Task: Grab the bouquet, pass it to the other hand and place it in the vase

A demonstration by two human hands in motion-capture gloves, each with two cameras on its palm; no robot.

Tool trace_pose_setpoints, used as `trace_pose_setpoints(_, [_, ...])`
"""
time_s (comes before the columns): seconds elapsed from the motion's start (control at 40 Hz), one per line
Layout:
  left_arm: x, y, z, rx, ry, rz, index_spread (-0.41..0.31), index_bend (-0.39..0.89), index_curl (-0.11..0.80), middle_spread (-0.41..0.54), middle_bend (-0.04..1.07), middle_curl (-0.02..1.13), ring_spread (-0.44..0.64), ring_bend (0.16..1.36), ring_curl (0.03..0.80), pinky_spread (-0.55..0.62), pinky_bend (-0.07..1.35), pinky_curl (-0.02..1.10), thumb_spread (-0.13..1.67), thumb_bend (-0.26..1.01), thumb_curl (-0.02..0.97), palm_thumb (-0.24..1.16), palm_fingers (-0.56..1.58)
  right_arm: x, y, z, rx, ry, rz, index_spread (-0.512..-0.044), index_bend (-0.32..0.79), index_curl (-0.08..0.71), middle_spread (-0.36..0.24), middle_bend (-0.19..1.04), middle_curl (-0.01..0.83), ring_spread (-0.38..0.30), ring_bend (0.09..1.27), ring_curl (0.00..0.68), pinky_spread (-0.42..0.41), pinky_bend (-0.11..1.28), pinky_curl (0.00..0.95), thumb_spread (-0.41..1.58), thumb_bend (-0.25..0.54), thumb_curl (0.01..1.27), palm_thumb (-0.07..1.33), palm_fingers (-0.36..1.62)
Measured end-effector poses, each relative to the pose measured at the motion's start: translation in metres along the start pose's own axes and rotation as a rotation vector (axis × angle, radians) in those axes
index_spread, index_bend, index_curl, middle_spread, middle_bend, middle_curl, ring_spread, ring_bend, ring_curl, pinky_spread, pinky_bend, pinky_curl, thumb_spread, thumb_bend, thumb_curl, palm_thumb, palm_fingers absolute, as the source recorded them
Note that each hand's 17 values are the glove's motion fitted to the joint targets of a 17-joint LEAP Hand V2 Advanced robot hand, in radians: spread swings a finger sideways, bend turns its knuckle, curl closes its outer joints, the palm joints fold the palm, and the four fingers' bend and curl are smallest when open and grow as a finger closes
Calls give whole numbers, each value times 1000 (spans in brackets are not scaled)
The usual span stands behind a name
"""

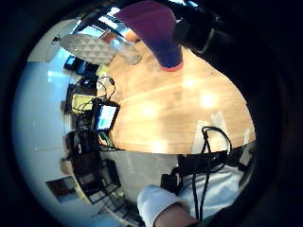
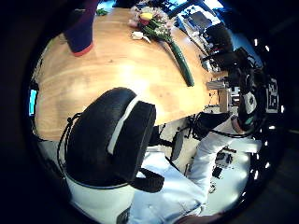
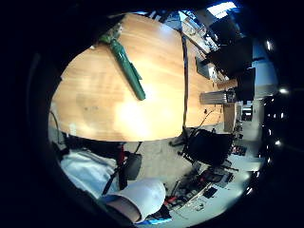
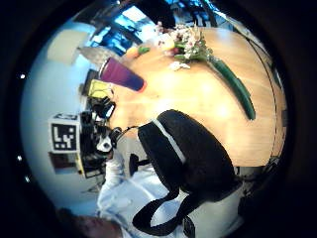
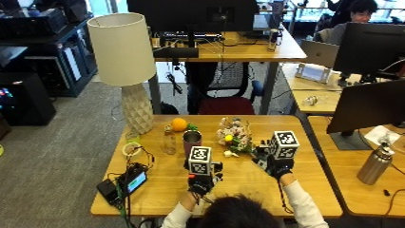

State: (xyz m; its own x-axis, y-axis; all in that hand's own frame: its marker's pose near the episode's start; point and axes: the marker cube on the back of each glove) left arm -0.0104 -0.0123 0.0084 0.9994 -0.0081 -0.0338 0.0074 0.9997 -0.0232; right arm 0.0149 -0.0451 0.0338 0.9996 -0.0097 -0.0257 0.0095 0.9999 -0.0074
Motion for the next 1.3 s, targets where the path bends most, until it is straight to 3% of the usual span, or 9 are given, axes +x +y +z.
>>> trace_pose_setpoints(0.28, [10,-12,-7,15,9,33,23,174,299,199,160,204,341,537,245,394,411,275,1149,-16,173,115,412,1,5,-28,-43,38,51,-361,130,191,12,227,270,183,329,203,307,552,293,1153,9,176,307,249])
trace_pose_setpoints(0.48, [13,-12,-6,15,7,52,23,171,319,196,159,218,339,539,254,388,408,289,1160,-17,190,110,407,11,-1,-46,-59,-19,87,-355,56,159,-14,211,288,207,465,248,311,638,321,1163,-11,195,324,361])
trace_pose_setpoints(0.68, [13,-12,-5,2,17,67,23,169,332,194,159,228,333,540,262,384,406,301,1166,-17,203,106,402,58,-45,-17,-62,-12,212,-344,48,128,-8,211,311,190,565,297,303,738,361,1132,-12,226,368,425])
trace_pose_setpoints(0.9, [13,-13,-5,-4,21,58,23,168,342,194,159,236,331,541,269,383,404,311,1168,-17,214,103,398,98,-74,44,-144,-116,321,-271,11,92,39,223,335,181,630,330,296,823,389,1076,-19,257,421,410])
trace_pose_setpoints(0.98, [11,-9,-7,-10,12,50,23,168,345,194,160,239,330,538,269,383,404,314,1169,-17,217,103,396,100,-65,66,-221,-137,363,-232,8,76,60,231,342,179,660,338,296,847,392,1060,-20,264,430,412])
trace_pose_setpoints(1.1, [13,-11,-2,-17,26,71,20,168,349,194,159,242,329,537,271,383,403,317,1169,-17,221,101,395,71,-16,62,-372,-180,411,-187,14,56,84,245,353,169,691,350,289,878,396,1033,-20,277,448,394])
trace_pose_setpoints(1.3, [12,-12,2,-27,28,66,17,167,353,194,159,246,328,536,274,384,402,323,1170,-17,226,100,394,76,-15,99,-431,-180,420,-165,45,50,80,286,373,129,728,358,269,868,383,1014,-6,302,530,452])
